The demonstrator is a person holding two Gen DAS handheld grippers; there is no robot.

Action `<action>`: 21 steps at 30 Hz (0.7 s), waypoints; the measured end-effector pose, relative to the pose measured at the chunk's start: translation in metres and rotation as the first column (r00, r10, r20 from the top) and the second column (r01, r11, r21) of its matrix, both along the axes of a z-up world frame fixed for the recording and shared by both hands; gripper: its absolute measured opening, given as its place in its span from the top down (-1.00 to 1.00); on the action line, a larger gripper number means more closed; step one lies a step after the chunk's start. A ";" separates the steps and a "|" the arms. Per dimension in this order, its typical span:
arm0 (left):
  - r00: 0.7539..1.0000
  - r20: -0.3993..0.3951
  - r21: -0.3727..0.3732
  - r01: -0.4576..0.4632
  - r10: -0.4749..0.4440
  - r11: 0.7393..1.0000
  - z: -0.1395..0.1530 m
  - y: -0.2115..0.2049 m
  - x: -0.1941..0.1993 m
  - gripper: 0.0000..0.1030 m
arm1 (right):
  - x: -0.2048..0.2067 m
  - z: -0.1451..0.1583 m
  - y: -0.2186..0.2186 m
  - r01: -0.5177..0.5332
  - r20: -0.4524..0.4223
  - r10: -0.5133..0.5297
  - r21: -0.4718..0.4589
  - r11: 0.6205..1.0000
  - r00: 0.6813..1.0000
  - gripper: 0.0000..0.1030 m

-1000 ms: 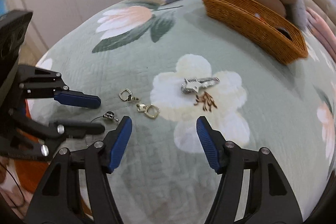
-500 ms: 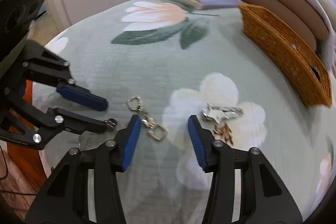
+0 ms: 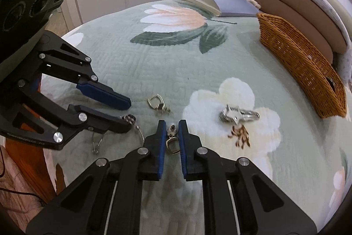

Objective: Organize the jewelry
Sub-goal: 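Grasp the hoop earring with left tool while right tool grasps the gold charm, then carry the earring and gold charm into the wicker basket and open both tools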

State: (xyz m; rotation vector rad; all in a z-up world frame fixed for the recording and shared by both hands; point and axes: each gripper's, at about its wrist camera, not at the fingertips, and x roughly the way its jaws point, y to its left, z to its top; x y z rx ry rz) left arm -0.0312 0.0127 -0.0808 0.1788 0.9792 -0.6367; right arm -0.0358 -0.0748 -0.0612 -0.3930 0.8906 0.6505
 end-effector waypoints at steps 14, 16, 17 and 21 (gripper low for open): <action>0.999 0.039 -0.055 0.007 -0.005 0.998 0.014 -0.004 -0.004 0.84 | -0.028 0.033 -0.057 0.114 0.050 -0.118 0.071 0.991 0.992 0.80; 0.999 0.053 -0.073 0.011 -0.007 0.997 0.023 -0.004 -0.003 0.84 | -0.030 0.039 -0.064 0.128 0.060 -0.133 0.082 0.988 0.989 0.80; 0.998 0.062 -0.080 0.013 -0.008 0.997 0.027 -0.004 -0.003 0.84 | -0.030 0.042 -0.067 0.133 0.062 -0.139 0.090 0.987 0.988 0.80; 0.994 0.111 -0.097 0.021 -0.010 0.995 0.050 -0.004 0.003 0.84 | -0.028 0.056 -0.082 0.158 0.076 -0.168 0.126 0.979 0.983 0.80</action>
